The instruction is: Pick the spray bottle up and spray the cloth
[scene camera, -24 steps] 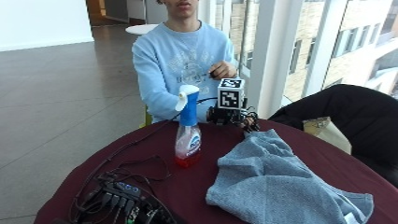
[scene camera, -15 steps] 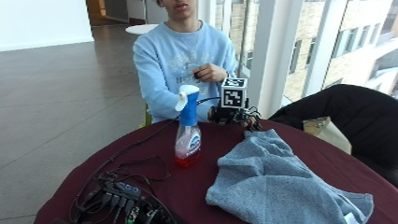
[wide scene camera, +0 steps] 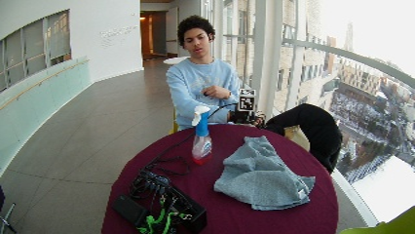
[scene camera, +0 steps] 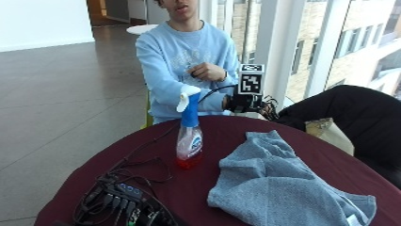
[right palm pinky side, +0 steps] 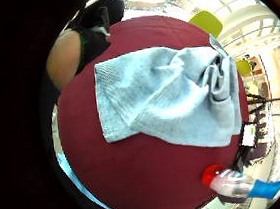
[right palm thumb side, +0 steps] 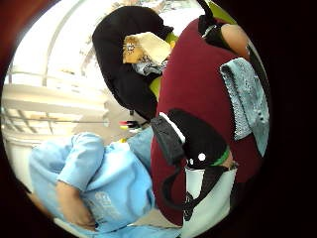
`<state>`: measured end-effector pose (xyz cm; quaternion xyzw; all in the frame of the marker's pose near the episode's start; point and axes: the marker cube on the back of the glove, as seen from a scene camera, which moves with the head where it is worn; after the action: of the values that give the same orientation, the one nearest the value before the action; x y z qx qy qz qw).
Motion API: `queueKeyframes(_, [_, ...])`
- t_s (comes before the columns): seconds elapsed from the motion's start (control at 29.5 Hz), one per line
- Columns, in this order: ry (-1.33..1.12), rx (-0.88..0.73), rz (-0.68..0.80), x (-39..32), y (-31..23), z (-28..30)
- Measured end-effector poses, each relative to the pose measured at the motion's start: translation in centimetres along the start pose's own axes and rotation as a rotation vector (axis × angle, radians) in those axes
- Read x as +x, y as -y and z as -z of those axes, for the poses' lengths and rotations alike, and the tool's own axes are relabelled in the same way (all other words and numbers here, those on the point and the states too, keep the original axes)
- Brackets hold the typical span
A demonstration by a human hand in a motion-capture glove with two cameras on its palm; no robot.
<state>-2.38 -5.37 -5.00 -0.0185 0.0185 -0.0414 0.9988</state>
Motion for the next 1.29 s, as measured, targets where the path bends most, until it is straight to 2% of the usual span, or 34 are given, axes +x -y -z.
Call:
queueKeyframes(0.31, [-0.030,-0.014,-0.020,0.4,-0.6,-0.4])
queueKeyframes(0.47, [-0.020,-0.016,-0.042,1.4,-2.7,-0.4])
queueKeyframes(1.09, [-0.036,0.023,-0.267,3.8,-19.7,1.2])
queueKeyframes(1.29, [-0.030,0.079,-0.437,7.4,-25.8,2.0])
